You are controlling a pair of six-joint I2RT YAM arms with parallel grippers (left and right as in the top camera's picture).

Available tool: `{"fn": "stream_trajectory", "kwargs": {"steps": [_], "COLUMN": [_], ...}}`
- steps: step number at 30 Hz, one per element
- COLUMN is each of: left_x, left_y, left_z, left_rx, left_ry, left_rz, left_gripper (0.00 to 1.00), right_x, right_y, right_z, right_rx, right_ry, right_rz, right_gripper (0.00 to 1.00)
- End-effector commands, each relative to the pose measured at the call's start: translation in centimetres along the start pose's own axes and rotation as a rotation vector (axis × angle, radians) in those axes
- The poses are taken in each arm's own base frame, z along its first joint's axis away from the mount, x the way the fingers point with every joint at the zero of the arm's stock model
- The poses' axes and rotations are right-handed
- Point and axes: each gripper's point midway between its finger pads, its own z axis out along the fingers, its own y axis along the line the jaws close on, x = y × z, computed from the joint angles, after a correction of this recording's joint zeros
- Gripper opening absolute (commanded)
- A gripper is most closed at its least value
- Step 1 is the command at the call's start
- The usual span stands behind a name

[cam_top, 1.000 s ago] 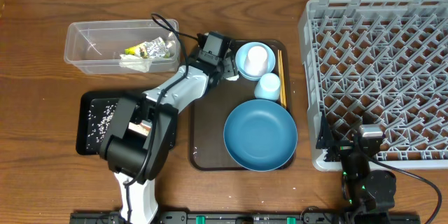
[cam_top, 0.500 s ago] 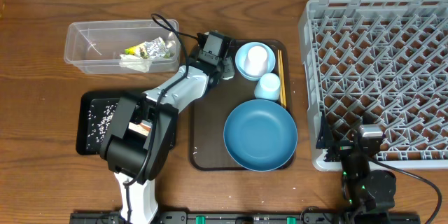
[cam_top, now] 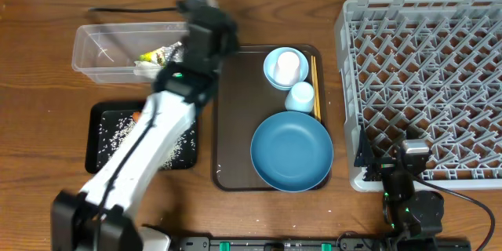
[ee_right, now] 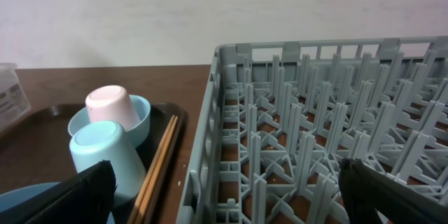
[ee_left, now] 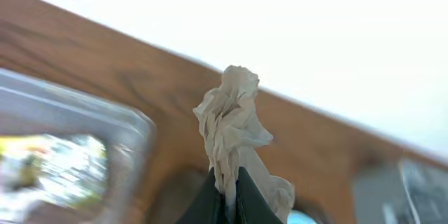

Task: Sort waste into correct bins and load items into the dishwasher rack
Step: 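Carry the second tissue left and drop it into the clear container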

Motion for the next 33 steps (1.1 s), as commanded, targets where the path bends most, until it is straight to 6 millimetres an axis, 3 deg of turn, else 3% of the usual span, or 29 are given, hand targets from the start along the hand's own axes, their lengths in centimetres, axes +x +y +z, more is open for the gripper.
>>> {"fn": "stream_trajectory", "kwargs": {"steps": [1, 7, 11, 13, 15, 17, 19, 23, 26, 33], "left_x": [-1.5, -0.9, 0.0, 0.7, 1.3, 1.7, 2.0, 2.3, 2.1, 1.9], "left_y": [4.9, 11.9, 14.9, 16.0, 16.5, 16.7, 16.7, 16.9, 16.2, 11.9], "left_z": [1.2, 3.5, 4.9, 5.5, 5.8, 5.7, 5.7, 5.0, 3.3, -3.9], "left_rx": [-0.163, -0.332, -0.4, -0.426, -0.44, -0.449, -0.452, -0.462, -0.438, -0.22], "left_ry": [-0.049, 0.004, 0.035, 0.054, 0.076, 0.091, 0.102, 0.125, 0.157, 0.292], "left_rz": [-0.028, -0.075, -0.092, -0.094, -0.09, -0.086, -0.082, -0.076, -0.079, -0.129], "left_gripper": [0.06, 0.06, 0.08, 0.13, 0.4, 0.57, 0.66, 0.68, 0.69, 0.69], "right_x": [0.2, 0.2, 0.2, 0.2, 0.2, 0.2, 0.2, 0.2, 0.2, 0.2], "right_y": [0.6, 0.6, 0.6, 0.6, 0.6, 0.6, 0.6, 0.6, 0.6, 0.6], "right_z": [0.0, 0.0, 0.0, 0.0, 0.0, 0.0, 0.0, 0.0, 0.0, 0.0], "right_rx": [-0.024, -0.024, -0.025, -0.024, -0.024, -0.025, -0.024, -0.024, -0.024, -0.024], "right_ry": [0.008, 0.007, 0.007, 0.007, 0.008, 0.007, 0.007, 0.007, 0.007, 0.008], "right_rz": [-0.015, -0.015, -0.015, -0.015, -0.015, -0.015, -0.015, -0.015, -0.015, -0.015], "right_gripper": [0.99, 0.99, 0.99, 0.99, 0.99, 0.99, 0.99, 0.99, 0.99, 0.99]}}
